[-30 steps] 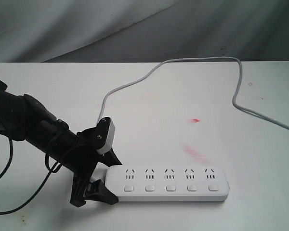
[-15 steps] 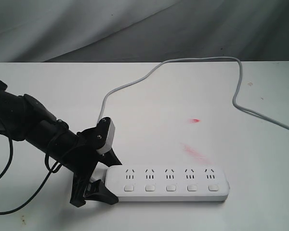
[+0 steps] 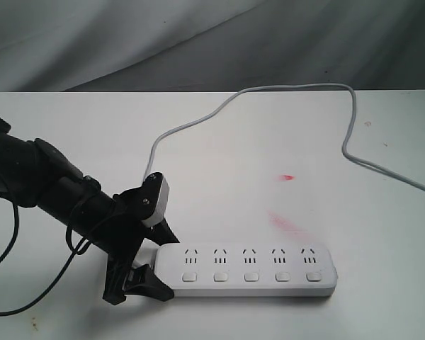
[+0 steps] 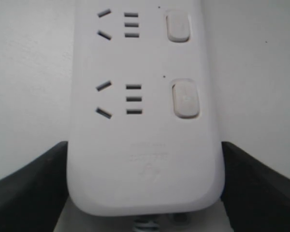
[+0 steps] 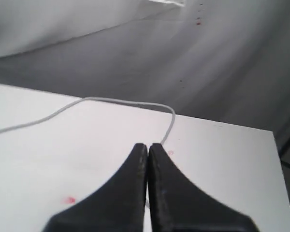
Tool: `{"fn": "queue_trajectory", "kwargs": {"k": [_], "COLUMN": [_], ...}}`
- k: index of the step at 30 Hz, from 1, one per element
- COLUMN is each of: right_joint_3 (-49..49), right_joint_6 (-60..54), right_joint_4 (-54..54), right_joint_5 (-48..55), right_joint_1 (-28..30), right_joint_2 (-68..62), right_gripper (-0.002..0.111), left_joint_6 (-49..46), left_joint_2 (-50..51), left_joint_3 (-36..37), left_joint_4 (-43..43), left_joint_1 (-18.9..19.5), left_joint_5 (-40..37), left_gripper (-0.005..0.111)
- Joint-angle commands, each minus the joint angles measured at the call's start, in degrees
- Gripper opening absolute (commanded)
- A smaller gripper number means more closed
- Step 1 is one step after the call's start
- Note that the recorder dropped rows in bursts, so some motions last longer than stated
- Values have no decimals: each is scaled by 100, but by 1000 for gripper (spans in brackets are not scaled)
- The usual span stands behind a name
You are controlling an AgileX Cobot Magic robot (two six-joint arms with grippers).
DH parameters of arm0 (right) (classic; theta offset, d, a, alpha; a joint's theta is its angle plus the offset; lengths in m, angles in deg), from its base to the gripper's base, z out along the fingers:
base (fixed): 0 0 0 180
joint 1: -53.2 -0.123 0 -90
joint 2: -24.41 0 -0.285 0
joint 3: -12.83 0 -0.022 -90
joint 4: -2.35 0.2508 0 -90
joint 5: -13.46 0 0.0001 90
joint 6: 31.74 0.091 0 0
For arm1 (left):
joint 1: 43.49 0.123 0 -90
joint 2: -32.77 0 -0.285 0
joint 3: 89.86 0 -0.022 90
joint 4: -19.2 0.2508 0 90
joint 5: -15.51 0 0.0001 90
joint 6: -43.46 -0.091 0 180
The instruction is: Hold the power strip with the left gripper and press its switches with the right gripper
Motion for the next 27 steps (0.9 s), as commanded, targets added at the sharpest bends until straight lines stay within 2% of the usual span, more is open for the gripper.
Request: {"fn": "queue_trajectory", "kwargs": {"k": [1,9,13,17,25,27], "right_joint_3": [1042,1302,1302,1154,-21,-268], "right_joint_6": [-1256,-3529,-3930,-3953,-5883,-6109], "right_joint_4": [692,2630,2930,3379,3625,3625], "right_joint_5": [1206,1441,2012,2076,2076,1770], "right_joint_1": [46,46,46,-26,-890,-1121], "right_joint_2": [-914,-2175,-2682,-3120,-3228,-3228], "right_gripper": [0,0,0,0,0,0], "left_joint_6": [11,11,11,11,11,11], "left_joint_2": [18,18,18,18,18,18], "left_joint_3": [-26,-26,-26,-26,-26,-26], "left_joint_4": [-16,-16,-16,-16,-16,-16], "left_joint_1": [-30,-30,-30,-30,-30,-30], "left_joint_5": [28,28,28,28,28,28], "left_gripper": [52,52,52,52,52,52]}}
